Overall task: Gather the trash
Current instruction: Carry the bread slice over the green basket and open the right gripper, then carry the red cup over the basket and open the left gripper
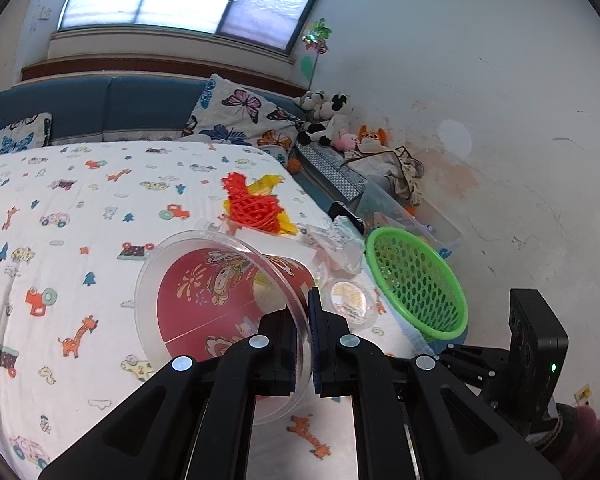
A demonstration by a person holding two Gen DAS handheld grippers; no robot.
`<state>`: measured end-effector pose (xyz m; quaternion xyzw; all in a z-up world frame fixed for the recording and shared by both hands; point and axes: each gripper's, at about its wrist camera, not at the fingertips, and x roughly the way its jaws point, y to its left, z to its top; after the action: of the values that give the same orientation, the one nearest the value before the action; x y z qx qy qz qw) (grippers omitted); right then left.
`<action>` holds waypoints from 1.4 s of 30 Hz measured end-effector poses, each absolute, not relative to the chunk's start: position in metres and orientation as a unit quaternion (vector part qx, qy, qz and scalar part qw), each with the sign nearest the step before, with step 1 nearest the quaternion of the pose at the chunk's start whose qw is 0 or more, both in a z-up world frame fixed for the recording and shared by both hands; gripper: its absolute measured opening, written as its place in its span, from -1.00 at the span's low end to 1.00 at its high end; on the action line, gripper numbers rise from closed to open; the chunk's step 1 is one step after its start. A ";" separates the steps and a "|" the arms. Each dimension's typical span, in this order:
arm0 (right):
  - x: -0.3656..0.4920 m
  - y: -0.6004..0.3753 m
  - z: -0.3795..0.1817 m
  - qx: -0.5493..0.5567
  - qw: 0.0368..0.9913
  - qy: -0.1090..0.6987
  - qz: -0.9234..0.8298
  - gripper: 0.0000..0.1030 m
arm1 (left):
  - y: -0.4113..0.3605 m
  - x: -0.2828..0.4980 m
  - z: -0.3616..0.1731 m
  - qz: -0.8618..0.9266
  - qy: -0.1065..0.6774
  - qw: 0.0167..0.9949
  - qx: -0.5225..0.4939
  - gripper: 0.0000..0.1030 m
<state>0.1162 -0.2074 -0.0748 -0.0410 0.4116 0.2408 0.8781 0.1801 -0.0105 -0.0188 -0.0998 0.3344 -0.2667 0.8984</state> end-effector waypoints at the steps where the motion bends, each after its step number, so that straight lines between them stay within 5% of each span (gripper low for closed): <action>1: 0.116 -0.212 -0.073 -0.038 0.880 0.411 0.235 -0.02 | -0.014 0.180 -0.016 -0.270 0.332 0.898 -0.098 -0.89; 28: 0.158 -0.416 -0.068 0.062 0.908 0.415 0.021 0.02 | -0.145 0.209 0.010 -0.359 0.343 0.867 -0.036 -0.89; 35: 0.161 -0.435 -0.076 0.076 0.906 0.417 0.003 0.23 | -0.183 0.224 0.009 -0.375 0.352 0.858 -0.015 -0.89; 42: 0.152 -0.447 -0.072 0.085 0.908 0.411 -0.003 0.23 | -0.221 0.232 0.003 -0.387 0.364 0.847 0.003 -0.89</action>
<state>0.1522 -0.4471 -0.0723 0.0855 0.4108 -0.0032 0.9077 0.2317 -0.2211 0.0034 0.0027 0.3645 -0.3872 0.8469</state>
